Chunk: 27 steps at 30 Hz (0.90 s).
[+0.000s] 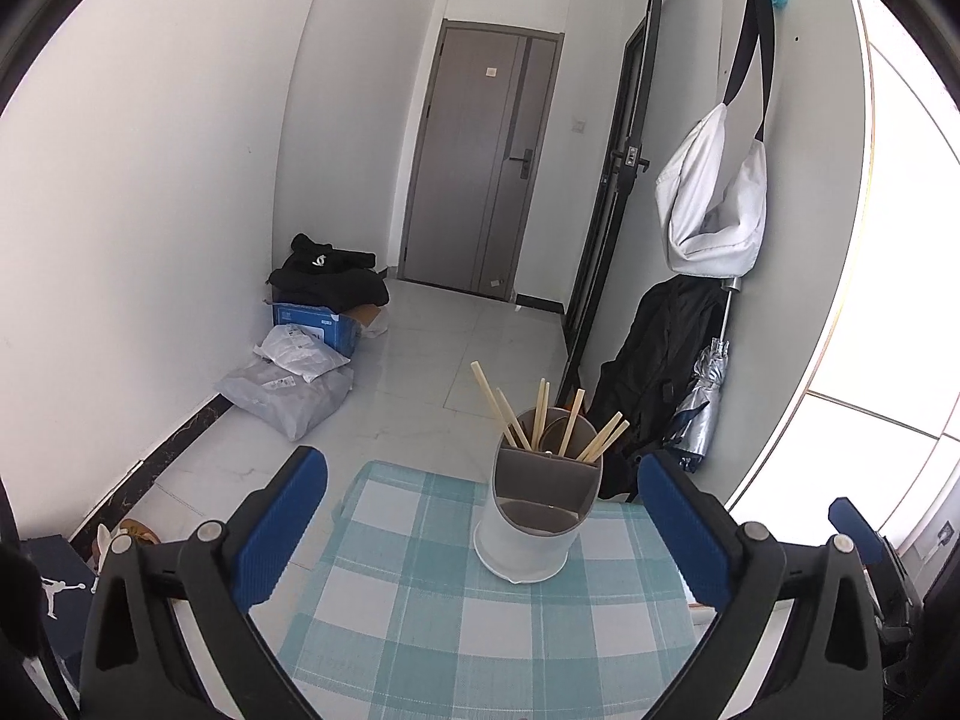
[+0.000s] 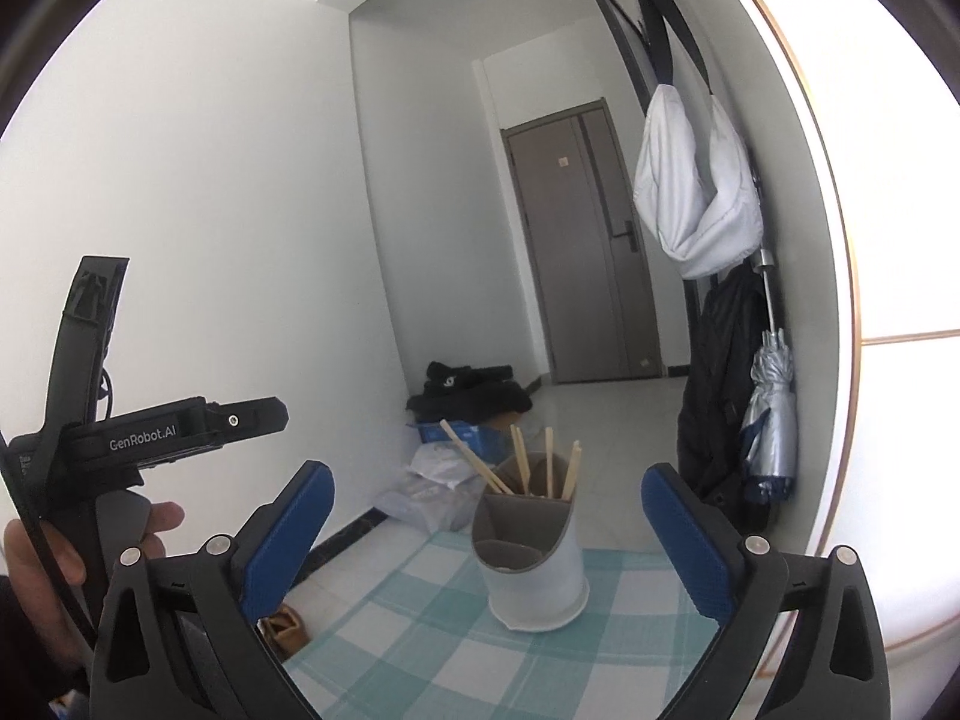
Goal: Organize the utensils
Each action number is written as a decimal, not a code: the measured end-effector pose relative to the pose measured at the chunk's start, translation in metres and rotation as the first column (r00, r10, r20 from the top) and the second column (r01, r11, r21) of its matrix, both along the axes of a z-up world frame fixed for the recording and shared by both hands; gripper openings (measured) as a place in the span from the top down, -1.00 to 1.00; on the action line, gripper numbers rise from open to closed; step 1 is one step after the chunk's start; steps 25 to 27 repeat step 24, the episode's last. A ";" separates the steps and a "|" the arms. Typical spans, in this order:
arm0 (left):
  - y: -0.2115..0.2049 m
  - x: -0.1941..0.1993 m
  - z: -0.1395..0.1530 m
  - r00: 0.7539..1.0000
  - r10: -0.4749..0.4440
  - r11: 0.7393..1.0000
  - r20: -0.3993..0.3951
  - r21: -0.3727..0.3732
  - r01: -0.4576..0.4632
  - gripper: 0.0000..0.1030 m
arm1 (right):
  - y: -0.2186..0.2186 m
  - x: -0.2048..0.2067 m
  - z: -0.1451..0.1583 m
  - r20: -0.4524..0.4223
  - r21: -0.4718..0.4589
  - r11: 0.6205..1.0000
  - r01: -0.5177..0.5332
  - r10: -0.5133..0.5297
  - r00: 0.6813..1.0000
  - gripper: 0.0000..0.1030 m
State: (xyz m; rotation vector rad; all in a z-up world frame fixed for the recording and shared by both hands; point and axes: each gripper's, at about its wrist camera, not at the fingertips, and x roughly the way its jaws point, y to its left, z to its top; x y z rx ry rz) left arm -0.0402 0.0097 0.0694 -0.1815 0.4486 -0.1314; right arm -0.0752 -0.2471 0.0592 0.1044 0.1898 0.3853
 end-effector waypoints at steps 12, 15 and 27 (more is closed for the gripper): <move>0.000 -0.017 -0.002 1.000 -0.006 1.000 0.010 0.009 0.006 -0.98 | -0.001 -0.015 0.000 0.027 -0.010 0.999 0.051 -0.051 0.998 -1.00; 0.002 -0.019 -0.003 1.000 0.004 1.000 0.016 0.008 -0.004 -0.98 | -0.003 -0.015 -0.001 0.018 -0.005 0.998 0.060 -0.060 0.998 -1.00; -0.002 -0.019 -0.011 0.999 -0.020 1.000 0.027 -0.004 0.021 -0.98 | -0.004 -0.010 -0.007 0.004 -0.010 0.998 0.068 -0.068 0.998 -1.00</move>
